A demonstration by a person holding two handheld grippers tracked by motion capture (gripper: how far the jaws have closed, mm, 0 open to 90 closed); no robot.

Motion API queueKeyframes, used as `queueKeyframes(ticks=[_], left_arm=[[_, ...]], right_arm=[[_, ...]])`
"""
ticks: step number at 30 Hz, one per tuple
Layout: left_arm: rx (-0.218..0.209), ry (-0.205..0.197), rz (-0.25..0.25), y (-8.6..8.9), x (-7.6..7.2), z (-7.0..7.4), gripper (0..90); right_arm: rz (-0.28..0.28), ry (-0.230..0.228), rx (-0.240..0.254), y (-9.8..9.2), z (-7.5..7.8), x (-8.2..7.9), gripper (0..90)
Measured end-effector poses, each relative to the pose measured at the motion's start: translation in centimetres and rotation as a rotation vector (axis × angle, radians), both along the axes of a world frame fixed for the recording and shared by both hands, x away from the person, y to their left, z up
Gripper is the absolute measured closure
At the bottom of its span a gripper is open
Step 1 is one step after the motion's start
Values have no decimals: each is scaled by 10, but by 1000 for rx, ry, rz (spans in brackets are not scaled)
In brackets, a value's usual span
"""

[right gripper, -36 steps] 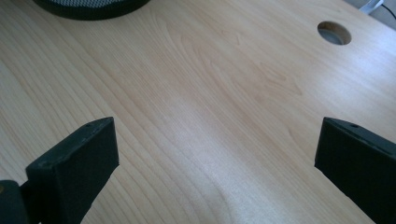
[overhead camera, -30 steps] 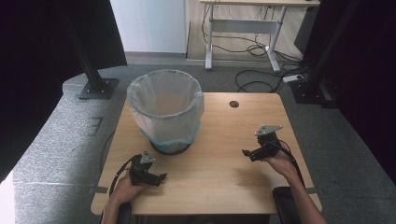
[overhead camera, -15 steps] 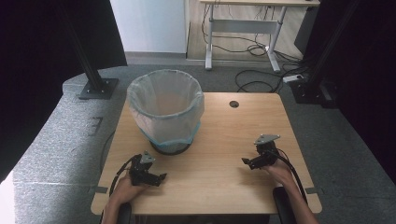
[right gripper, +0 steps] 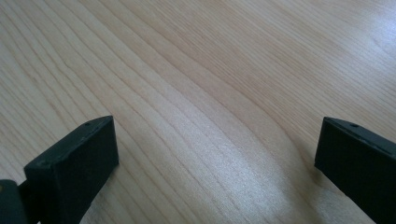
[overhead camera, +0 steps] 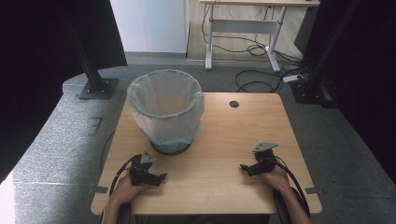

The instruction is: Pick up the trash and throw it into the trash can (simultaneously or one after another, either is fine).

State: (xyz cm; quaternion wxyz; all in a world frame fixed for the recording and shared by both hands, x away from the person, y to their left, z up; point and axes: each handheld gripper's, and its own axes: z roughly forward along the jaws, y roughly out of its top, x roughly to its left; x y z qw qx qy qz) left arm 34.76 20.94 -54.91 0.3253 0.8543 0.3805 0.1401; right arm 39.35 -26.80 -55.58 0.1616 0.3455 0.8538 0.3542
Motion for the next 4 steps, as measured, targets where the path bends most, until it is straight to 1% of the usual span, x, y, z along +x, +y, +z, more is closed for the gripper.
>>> queueKeyframes(ticks=[1, 2, 4], left_arm=[[0, 0, 0, 0, 0, 0, 0], [0, 0, 0, 0, 0, 0, 0], [0, 0, 0, 0, 0, 0, 0]], right_arm=[[-2, 1, 13, 0, -1, 0, 0], [-7, 19, 21, -1, -1, 1, 0], [-11, 22, 23, -2, -1, 1, 0]])
